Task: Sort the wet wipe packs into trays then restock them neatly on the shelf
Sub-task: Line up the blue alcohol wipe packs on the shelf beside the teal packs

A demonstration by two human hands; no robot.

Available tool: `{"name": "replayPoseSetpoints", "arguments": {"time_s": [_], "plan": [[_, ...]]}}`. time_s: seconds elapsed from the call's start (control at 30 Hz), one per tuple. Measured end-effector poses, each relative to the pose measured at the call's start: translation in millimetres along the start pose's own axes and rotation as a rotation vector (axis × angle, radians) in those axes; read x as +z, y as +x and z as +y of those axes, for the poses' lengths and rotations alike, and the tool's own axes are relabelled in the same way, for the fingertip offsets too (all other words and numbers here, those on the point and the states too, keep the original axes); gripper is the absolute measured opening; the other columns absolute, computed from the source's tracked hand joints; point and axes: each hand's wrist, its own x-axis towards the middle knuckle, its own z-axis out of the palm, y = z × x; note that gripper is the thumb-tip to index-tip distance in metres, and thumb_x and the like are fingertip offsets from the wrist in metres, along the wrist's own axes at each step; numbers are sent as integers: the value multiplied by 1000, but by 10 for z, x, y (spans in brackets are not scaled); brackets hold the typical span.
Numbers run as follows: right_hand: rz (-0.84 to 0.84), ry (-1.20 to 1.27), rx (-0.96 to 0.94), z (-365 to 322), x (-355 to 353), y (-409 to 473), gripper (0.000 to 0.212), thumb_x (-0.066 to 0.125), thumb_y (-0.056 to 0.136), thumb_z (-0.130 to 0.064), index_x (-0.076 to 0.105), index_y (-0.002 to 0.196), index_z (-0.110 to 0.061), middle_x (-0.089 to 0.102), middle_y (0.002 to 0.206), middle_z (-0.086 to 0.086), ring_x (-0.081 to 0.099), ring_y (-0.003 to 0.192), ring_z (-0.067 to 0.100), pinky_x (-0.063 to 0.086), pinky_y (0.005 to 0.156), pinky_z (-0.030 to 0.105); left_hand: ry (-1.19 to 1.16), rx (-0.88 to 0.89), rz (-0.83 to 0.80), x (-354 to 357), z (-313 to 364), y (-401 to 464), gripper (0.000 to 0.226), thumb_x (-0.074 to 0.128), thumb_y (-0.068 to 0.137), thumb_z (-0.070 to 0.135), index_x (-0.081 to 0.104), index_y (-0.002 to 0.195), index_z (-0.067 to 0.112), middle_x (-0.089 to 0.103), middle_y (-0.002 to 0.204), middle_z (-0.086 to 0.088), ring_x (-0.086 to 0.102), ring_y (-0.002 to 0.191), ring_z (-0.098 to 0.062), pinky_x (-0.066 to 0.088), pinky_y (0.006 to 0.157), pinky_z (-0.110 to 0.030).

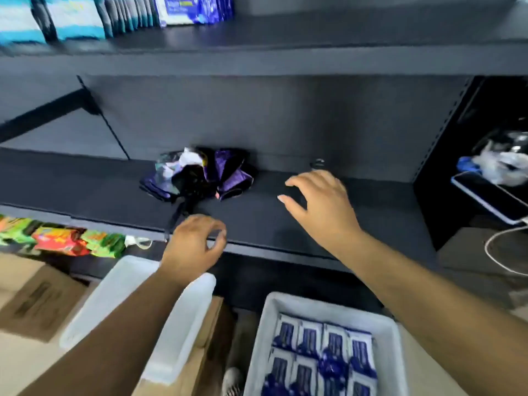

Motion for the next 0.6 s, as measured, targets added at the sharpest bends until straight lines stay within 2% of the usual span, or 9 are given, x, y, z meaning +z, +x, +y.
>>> {"name": "replayPoseSetpoints", "arguments": {"time_s": [0.1, 0.17, 0.23, 0.3, 0.4, 0.43, 0.5, 0.6], "plan": [[-113, -70, 60, 337, 244, -751, 28, 57, 73, -39, 70, 74, -13, 68, 72, -2, 66, 70, 23, 52, 64, 30, -32, -59, -170, 516, 118, -530, 33, 42, 77, 28, 68, 77, 6, 68, 75, -10, 51, 78, -15, 37, 70, -25], [-193, -92, 114, 569, 422, -1206, 23, 62, 67, -35, 69, 67, -13, 67, 64, -1, 64, 60, 24, 51, 57, 26, -59, -152, -285, 843, 141, -825, 40, 40, 76, 32, 70, 81, 6, 69, 79, -12, 61, 79, -24, 37, 73, -24], [-291, -117, 173, 763, 596, -1645, 21, 62, 66, -32, 67, 63, -12, 64, 59, 0, 61, 54, 24, 49, 53, 24, -62, -248, -386, 1132, 137, -1091, 51, 35, 77, 41, 70, 91, 6, 68, 90, -14, 63, 88, -31, 40, 81, -28], [-444, -156, 219, 964, 808, -2153, 22, 61, 70, -31, 66, 62, -11, 63, 57, 1, 61, 53, 24, 49, 52, 24, -25, -339, -510, 1473, 97, -1368, 52, 36, 84, 46, 65, 108, 9, 63, 110, -14, 57, 104, -33, 43, 90, -34], [-716, -224, 273, 1231, 1070, -2932, 25, 85, 56, -23, 66, 61, -8, 62, 54, 5, 60, 50, 26, 49, 51, 27, 2, -455, -693, 1964, -73, -1742, 54, 39, 87, 46, 58, 120, 8, 56, 123, -14, 50, 115, -33, 39, 98, -39], [-811, -237, 321, 1306, 1161, -3198, 28, 87, 53, -23, 67, 63, -7, 62, 54, 6, 60, 51, 26, 49, 51, 27, 22, -477, -775, 2165, -152, -1873, 59, 36, 84, 50, 58, 120, 8, 56, 123, -13, 49, 115, -33, 39, 99, -39], [-939, -238, 402, 1406, 1302, -3584, 26, 84, 61, -22, 67, 69, -3, 63, 58, 10, 62, 57, 29, 49, 56, 30, 40, -514, -858, 2536, -325, -2059, 64, 32, 81, 54, 54, 122, 12, 52, 128, -9, 46, 120, -30, 36, 101, -39], [-1048, -240, 538, 1445, 1522, -3983, 27, 66, 84, -27, 67, 94, -2, 69, 83, 14, 63, 83, 33, 48, 73, 35, -16, -677, -811, 2951, -375, -2274, 64, 47, 89, 42, 28, 144, 16, 30, 149, -9, 29, 135, -29, 26, 110, -42]]}}
